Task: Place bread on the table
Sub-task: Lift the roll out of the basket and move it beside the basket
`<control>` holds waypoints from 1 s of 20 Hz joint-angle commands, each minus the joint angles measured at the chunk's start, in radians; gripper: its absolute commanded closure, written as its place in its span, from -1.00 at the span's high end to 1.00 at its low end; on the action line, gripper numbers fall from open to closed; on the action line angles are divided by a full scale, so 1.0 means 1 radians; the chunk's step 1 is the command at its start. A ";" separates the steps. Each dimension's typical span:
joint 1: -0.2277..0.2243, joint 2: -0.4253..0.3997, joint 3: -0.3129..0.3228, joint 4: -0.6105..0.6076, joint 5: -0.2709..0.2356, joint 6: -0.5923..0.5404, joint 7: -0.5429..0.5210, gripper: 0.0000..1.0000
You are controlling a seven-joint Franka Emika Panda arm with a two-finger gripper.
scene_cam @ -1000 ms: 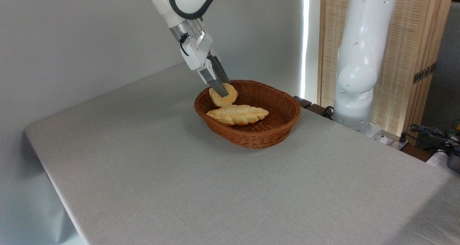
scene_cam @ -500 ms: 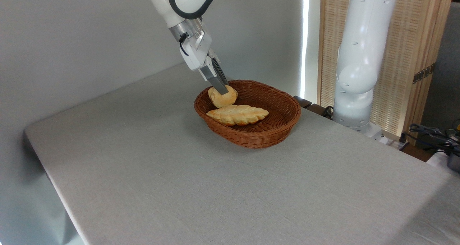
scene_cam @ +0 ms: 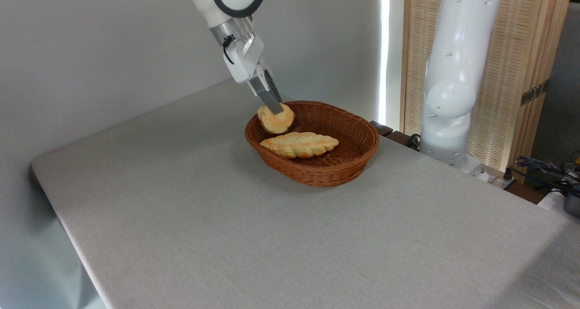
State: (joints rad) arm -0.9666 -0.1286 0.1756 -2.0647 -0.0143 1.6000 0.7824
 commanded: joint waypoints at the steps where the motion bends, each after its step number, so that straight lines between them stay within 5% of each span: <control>1: 0.006 -0.046 0.016 0.047 -0.012 -0.058 0.011 -0.97; 6: 0.035 -0.062 0.097 0.121 -0.009 -0.060 -0.002 -0.93; 13: 0.238 0.018 0.099 0.166 -0.012 0.105 -0.049 -0.93; 18: 0.249 0.098 0.133 0.166 -0.021 0.205 -0.138 -0.83; 20: 0.249 0.124 0.134 0.167 -0.065 0.216 -0.153 -0.61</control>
State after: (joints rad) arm -0.7150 -0.0511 0.2976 -1.9229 -0.0223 1.7994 0.6623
